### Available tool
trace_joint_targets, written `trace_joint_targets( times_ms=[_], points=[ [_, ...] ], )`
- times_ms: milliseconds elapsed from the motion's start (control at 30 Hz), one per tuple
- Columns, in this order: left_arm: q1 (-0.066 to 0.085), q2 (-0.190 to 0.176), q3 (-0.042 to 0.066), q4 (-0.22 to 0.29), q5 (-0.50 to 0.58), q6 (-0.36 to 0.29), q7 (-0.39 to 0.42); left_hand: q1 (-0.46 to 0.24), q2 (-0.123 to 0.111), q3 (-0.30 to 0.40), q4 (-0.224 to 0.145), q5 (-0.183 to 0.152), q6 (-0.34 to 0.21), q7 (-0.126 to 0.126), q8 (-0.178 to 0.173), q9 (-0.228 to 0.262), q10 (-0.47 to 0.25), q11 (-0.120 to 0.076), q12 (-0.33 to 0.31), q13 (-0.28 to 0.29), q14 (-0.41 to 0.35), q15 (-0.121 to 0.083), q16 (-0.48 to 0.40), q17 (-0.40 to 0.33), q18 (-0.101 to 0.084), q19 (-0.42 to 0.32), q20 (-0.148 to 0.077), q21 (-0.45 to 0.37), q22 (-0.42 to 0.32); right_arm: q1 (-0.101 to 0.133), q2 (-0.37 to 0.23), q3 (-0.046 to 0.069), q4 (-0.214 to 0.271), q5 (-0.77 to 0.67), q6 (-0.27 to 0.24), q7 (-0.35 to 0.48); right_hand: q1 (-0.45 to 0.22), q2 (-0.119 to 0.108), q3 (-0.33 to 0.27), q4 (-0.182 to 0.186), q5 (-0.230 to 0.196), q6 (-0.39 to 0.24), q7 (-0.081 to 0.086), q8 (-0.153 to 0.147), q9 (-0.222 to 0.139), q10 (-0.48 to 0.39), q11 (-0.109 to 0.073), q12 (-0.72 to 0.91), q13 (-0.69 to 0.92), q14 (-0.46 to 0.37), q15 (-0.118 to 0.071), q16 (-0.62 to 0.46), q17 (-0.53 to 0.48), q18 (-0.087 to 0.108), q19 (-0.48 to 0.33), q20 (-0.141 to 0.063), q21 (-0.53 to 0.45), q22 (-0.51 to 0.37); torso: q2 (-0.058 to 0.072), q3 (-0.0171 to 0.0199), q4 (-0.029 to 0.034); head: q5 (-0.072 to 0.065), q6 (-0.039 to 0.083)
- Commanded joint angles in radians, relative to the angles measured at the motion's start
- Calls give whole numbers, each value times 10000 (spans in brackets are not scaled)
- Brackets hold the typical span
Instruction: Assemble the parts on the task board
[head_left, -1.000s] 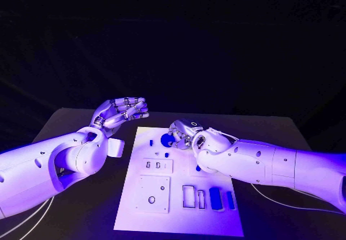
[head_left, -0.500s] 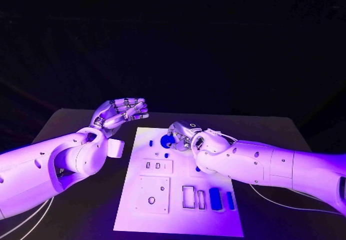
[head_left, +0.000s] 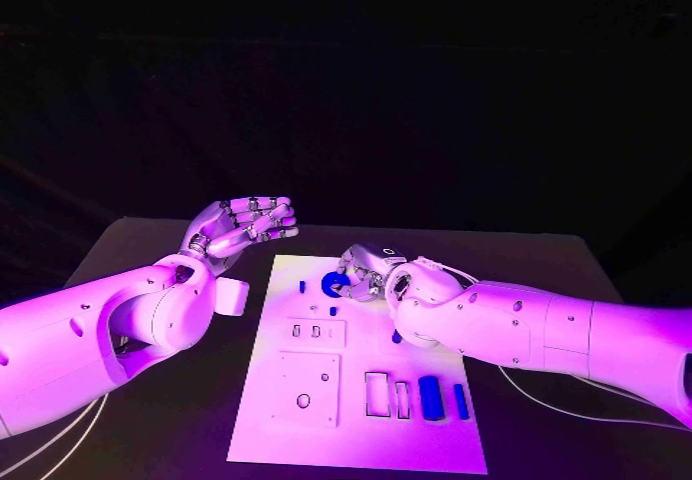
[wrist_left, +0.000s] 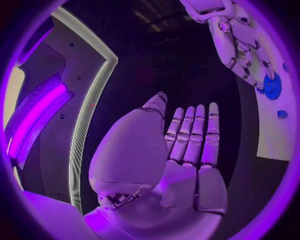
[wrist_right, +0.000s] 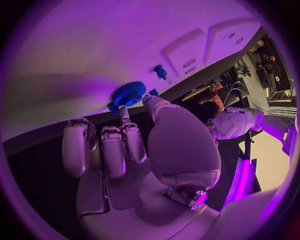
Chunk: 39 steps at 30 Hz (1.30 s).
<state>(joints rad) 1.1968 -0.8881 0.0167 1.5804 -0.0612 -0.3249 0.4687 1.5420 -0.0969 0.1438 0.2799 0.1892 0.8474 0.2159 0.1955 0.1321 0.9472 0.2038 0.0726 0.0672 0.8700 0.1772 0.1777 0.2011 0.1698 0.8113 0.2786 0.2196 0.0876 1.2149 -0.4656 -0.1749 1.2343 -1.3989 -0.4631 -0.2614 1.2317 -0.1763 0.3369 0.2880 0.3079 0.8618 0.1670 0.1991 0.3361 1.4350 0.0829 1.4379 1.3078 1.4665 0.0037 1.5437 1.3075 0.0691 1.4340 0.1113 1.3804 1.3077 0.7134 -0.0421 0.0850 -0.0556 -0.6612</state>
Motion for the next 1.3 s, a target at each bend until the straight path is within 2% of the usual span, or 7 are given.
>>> trace_joint_targets(
  times_ms=[33,400,633,767,1067,1200,1300],
  points=[
    [13,22,9,5,-13,236,-11,89,-3,41,13,-54,28,345,-37,-12,43,25,-55,-7,-60,-13,-50,10,115,25,52,41,-18,-18,-45,-4,-12,330,496,51,-65,12,33,-37,-14,63,0,12,8,56,1,42,934,862,65,60,1764,-117,9,41,29,503,1,-6,-6,4,8],
    [13,16,9,-10,-27,256,-28,89,-3,41,13,-54,28,345,-37,-12,43,25,-55,-7,-60,-13,-50,10,115,25,52,41,-18,-18,-346,-5,186,305,184,99,-44,28,85,-71,-15,119,-14,31,22,89,-12,73,973,868,55,68,1791,-121,23,34,44,523,3,1,-9,28,41],
    [12,-2,8,-70,-28,255,-21,89,-3,41,13,-54,28,345,-37,-12,43,25,-55,-7,-60,-13,-50,10,115,25,52,41,-18,34,-1003,17,887,457,-408,501,71,-42,180,-193,-17,142,-25,17,28,102,-26,82,985,871,39,73,1807,-127,45,19,64,556,-10,11,-27,49,76],
    [11,-11,8,-123,-23,256,-18,89,-6,45,13,-53,17,348,-45,-15,29,30,-63,-9,-70,-8,-61,14,114,20,53,38,-22,249,-1699,43,1541,1259,-466,1002,93,-306,145,-284,-33,132,-20,-16,29,-12,-20,-28,853,824,41,19,1595,-72,-95,15,-133,355,-16,20,-62,59,121],
    [7,-8,2,-193,-11,280,-26,89,-8,47,13,-53,14,347,-47,-16,25,31,-64,-9,-71,-7,-65,17,113,18,54,37,-24,944,-3530,65,2570,2805,441,2288,940,-624,368,-991,-30,228,-19,5,83,-360,-30,-361,481,808,32,-7,1550,-29,-226,5,-337,209,-122,77,-208,14,142],
    [4,17,-2,-221,-10,294,-23,89,-8,47,13,-53,14,347,-47,-16,25,31,-64,-9,-71,-7,-65,17,113,18,54,37,-24,1058,-4111,50,2598,2994,970,2620,1322,-702,529,-1311,-32,277,-23,12,99,-478,-37,-482,350,806,28,-11,1550,-26,-243,0,-363,213,-158,100,-240,-42,139],
    [1,32,-11,-242,-9,315,-26,89,-8,47,13,-53,14,347,-47,-16,25,31,-64,-9,-71,-7,-65,17,113,18,54,37,-24,1022,-4408,29,2546,3010,1170,2763,1456,-746,592,-1435,-34,288,-23,6,100,-543,-38,-548,277,802,25,-16,1540,-19,-267,-1,-395,193,-169,155,-297,6,123]
  ],
)
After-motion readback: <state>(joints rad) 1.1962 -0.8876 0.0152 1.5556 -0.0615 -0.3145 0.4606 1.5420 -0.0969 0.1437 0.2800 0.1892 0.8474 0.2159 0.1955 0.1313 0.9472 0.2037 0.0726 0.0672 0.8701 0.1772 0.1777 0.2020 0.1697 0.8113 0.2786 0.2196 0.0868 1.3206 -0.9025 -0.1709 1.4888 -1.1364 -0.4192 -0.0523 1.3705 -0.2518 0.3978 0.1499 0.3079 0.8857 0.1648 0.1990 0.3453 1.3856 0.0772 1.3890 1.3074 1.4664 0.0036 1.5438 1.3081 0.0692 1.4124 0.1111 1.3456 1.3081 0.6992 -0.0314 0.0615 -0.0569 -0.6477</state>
